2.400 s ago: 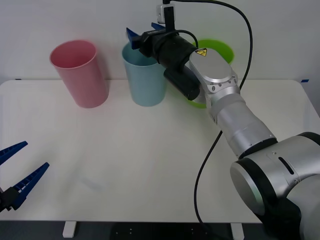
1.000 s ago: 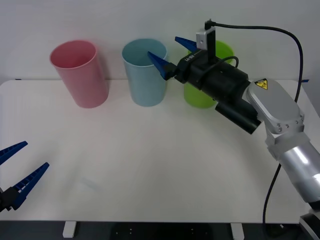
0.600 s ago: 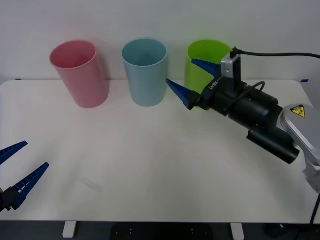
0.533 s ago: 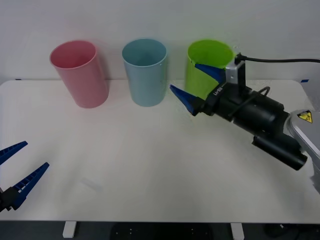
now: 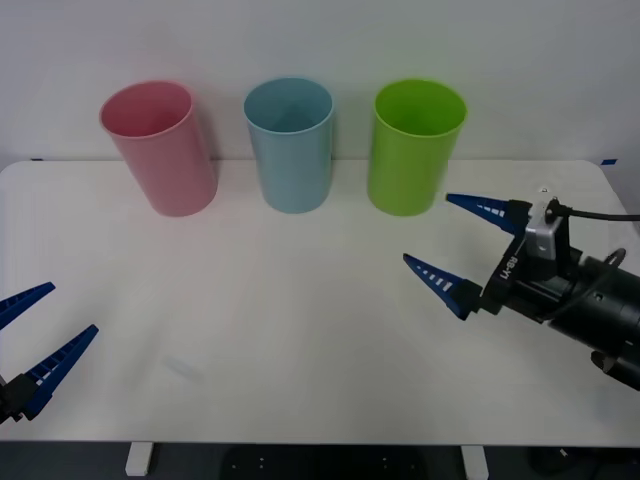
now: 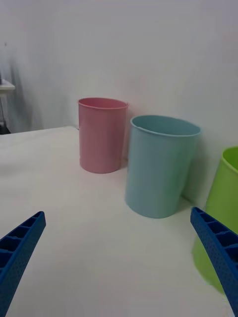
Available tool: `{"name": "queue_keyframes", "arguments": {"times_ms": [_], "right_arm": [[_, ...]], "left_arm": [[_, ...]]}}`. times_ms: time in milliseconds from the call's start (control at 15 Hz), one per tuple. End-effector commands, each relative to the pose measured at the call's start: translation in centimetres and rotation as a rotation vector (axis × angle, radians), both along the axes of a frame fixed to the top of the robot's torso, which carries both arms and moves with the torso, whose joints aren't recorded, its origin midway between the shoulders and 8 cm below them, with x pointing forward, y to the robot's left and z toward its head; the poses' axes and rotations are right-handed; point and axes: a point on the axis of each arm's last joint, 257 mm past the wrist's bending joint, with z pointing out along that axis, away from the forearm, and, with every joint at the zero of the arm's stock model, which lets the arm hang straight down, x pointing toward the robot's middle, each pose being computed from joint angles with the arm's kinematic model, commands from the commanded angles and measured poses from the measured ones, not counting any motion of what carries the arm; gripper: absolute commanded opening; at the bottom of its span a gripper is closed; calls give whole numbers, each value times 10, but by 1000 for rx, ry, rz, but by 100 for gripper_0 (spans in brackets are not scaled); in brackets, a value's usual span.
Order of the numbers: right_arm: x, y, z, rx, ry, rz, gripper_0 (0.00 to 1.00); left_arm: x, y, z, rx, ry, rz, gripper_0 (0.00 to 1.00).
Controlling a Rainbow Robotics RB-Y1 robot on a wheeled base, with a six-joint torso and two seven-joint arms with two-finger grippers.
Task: Grasp the object on the table and drop it into the matching bin: aluminum can to the light blue bin, PET bottle to the pink bin.
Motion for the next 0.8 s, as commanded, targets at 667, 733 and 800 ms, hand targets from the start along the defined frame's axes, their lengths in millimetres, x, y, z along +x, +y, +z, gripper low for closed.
{"name": "queue_keyframes", "arguments": {"times_ms": [667, 733, 800], "right_arm": [[-85, -84, -35, 27, 122, -44, 100], [-91, -88, -37, 34, 137, -54, 100], [-96, -92, -39, 44, 155, -65, 100]], "left_arm": [[0, 0, 0, 0, 0, 0, 100], [0, 0, 0, 0, 0, 0, 100], [0, 0, 0, 0, 0, 0, 100]]}}
